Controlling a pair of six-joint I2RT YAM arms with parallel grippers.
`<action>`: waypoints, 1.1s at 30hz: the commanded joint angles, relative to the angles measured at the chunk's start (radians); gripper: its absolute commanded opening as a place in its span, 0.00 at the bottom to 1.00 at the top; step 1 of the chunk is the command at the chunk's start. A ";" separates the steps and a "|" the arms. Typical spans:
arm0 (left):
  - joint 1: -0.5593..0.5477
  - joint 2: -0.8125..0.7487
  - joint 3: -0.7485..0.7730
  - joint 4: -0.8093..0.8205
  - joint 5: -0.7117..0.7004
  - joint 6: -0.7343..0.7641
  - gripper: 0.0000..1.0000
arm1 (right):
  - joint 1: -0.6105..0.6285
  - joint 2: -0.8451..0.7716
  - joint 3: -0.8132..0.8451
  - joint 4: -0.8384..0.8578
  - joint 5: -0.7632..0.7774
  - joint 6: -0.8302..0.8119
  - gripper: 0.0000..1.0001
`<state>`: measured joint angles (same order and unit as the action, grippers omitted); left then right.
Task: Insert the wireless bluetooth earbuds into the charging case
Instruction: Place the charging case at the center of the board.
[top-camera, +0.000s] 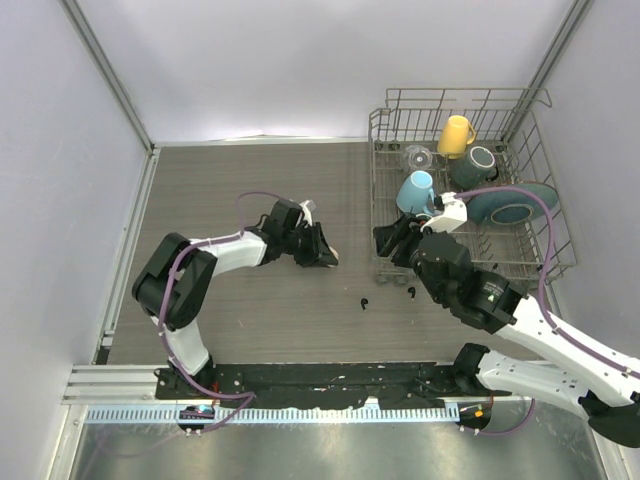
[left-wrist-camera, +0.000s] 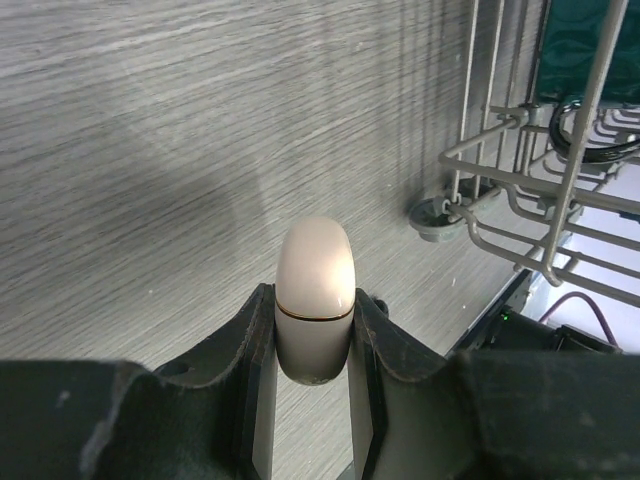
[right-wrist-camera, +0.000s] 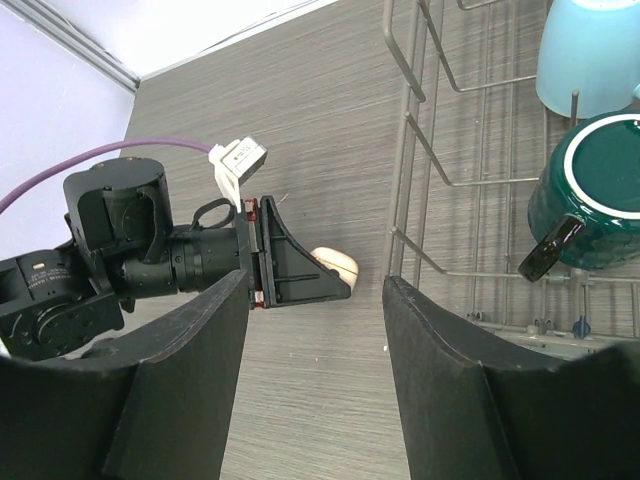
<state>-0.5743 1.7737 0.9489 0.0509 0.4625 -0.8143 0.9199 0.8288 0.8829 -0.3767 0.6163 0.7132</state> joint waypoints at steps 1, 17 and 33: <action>0.001 0.015 0.056 -0.152 -0.030 0.069 0.14 | -0.003 -0.004 -0.004 0.015 0.031 0.012 0.61; 0.001 0.064 0.060 -0.141 0.010 0.063 0.24 | -0.009 0.024 -0.004 -0.079 -0.013 0.000 0.62; 0.004 0.038 0.051 -0.178 -0.025 0.084 0.77 | -0.010 -0.246 -0.225 -0.266 -0.055 0.198 0.66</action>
<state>-0.5739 1.8309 0.9947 -0.0666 0.4908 -0.7731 0.9131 0.6449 0.6941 -0.6193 0.5453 0.8154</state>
